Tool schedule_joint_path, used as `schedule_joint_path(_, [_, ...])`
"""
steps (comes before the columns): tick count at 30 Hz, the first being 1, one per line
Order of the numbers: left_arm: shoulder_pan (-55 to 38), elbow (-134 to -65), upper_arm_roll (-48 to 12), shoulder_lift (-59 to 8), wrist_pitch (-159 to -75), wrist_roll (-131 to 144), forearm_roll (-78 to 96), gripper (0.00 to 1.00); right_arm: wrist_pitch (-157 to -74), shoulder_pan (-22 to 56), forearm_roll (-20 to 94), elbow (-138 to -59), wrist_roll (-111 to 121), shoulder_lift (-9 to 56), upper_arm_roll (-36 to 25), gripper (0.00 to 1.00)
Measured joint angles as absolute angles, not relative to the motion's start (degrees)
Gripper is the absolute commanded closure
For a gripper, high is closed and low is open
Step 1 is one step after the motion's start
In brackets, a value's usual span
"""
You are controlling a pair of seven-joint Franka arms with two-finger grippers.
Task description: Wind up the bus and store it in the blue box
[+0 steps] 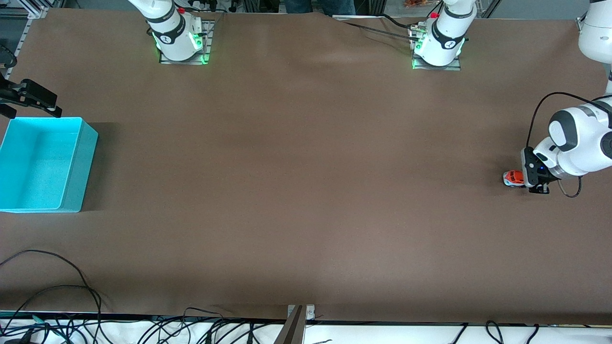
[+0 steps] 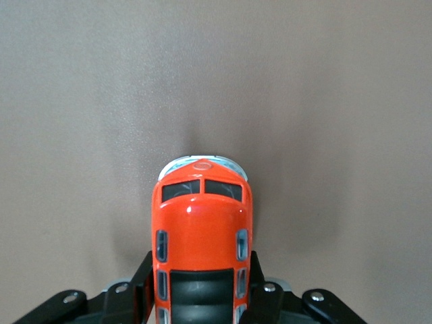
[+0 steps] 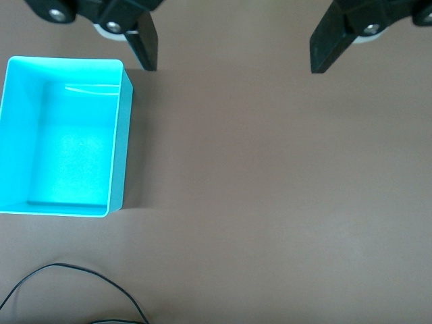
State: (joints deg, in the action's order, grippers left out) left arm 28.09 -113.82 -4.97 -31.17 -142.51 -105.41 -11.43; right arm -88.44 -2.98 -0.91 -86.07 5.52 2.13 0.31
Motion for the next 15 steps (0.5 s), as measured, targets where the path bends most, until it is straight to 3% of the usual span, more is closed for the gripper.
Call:
schedule_joint_path(12, [28.9,-113.6,-5.0,-31.3,-142.5,-107.0,-11.4,0.66,-88.4,-3.0,-0.9,-86.1,5.5,2.1,0.3,0.0])
schedule_joint_path(15, [29.0,-113.6,-5.0,-31.3,-142.5,-107.2,-11.4,0.58,-88.4,-3.0,-0.9,-86.1,5.5,2.1,0.3,0.0])
